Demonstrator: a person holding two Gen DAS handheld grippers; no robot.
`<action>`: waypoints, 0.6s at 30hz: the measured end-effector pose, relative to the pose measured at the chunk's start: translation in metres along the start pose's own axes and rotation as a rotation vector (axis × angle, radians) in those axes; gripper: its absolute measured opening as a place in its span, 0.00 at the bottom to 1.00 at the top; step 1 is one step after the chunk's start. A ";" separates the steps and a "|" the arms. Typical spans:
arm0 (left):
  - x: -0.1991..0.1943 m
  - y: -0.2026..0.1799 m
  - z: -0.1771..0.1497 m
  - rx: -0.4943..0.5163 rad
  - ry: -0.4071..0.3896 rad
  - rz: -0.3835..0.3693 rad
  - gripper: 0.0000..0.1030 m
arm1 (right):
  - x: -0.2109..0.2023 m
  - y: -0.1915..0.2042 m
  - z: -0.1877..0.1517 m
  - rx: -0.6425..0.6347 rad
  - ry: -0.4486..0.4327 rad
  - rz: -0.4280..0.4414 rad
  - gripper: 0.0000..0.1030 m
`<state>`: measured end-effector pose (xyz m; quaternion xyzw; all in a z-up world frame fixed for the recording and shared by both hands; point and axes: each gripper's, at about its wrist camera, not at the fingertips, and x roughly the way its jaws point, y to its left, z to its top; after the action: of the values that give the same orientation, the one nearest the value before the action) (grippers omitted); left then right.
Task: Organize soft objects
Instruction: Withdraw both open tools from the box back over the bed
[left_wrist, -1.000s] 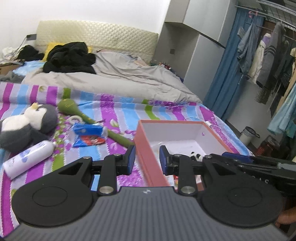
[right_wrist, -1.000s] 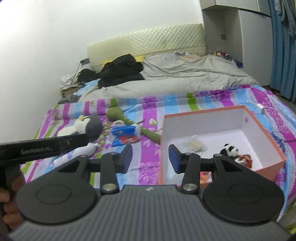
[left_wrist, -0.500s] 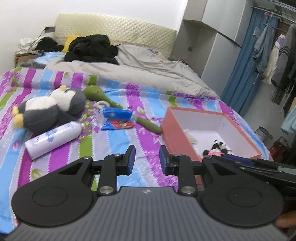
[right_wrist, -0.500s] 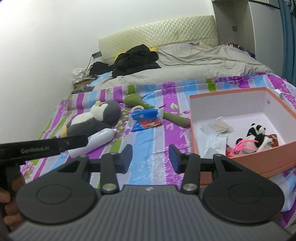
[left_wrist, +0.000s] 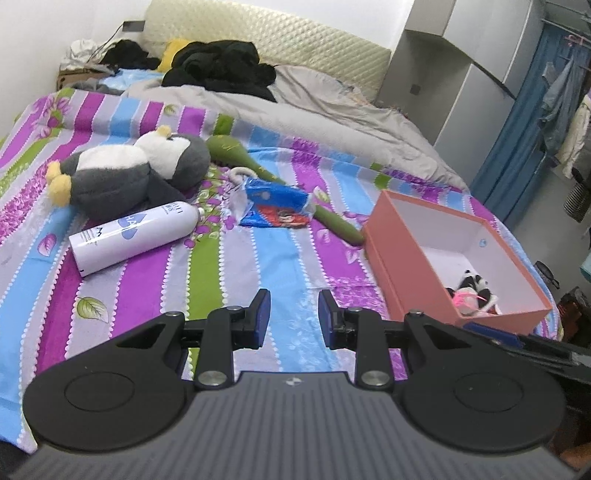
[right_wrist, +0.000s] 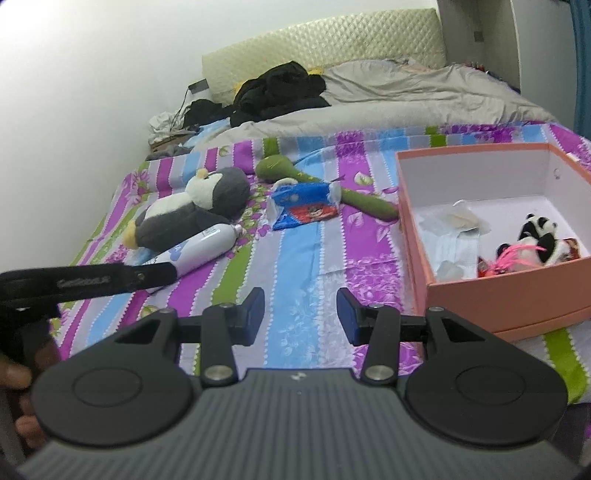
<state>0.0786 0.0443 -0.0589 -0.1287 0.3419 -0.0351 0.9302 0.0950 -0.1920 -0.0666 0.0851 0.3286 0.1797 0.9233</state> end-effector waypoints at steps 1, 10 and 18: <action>0.007 0.004 0.002 -0.005 0.002 0.006 0.32 | 0.005 0.001 0.000 -0.005 0.004 0.002 0.45; 0.081 0.040 0.029 -0.052 0.015 0.082 0.32 | 0.068 -0.004 0.008 0.011 0.037 0.020 0.45; 0.157 0.056 0.062 -0.040 0.032 0.073 0.32 | 0.131 -0.006 0.023 0.013 0.035 0.022 0.45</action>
<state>0.2369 0.0878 -0.1270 -0.1341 0.3617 0.0039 0.9226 0.2054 -0.1476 -0.1263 0.0917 0.3449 0.1890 0.9148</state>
